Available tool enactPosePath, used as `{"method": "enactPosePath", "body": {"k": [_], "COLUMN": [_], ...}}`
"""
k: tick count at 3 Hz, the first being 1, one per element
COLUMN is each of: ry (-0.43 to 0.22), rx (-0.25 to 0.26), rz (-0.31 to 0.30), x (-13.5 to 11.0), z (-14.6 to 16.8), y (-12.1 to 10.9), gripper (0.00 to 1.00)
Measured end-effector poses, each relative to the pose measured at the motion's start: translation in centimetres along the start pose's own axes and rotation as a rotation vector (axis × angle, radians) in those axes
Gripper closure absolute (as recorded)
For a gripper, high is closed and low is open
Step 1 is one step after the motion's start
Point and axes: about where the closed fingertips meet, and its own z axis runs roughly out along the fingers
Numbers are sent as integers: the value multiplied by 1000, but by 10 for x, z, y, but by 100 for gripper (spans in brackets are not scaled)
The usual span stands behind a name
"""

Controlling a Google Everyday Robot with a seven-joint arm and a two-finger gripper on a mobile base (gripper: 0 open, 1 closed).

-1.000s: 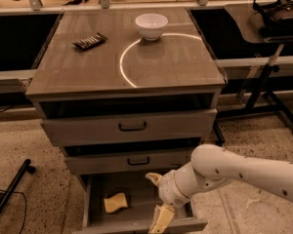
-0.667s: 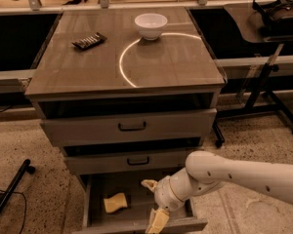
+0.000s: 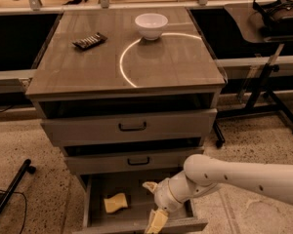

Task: Pick sponge from bottom drawer and place on counter

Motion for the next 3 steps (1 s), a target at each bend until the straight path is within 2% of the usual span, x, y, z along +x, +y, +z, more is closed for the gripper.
{"method": "enactPosePath", "body": {"k": [2,3], "ry": [25,55], "rx": [33,65], "rz": [44,21], "x": [55,88], "z": [42,98], "y": [-63,-103], "gripper": [0,0]}}
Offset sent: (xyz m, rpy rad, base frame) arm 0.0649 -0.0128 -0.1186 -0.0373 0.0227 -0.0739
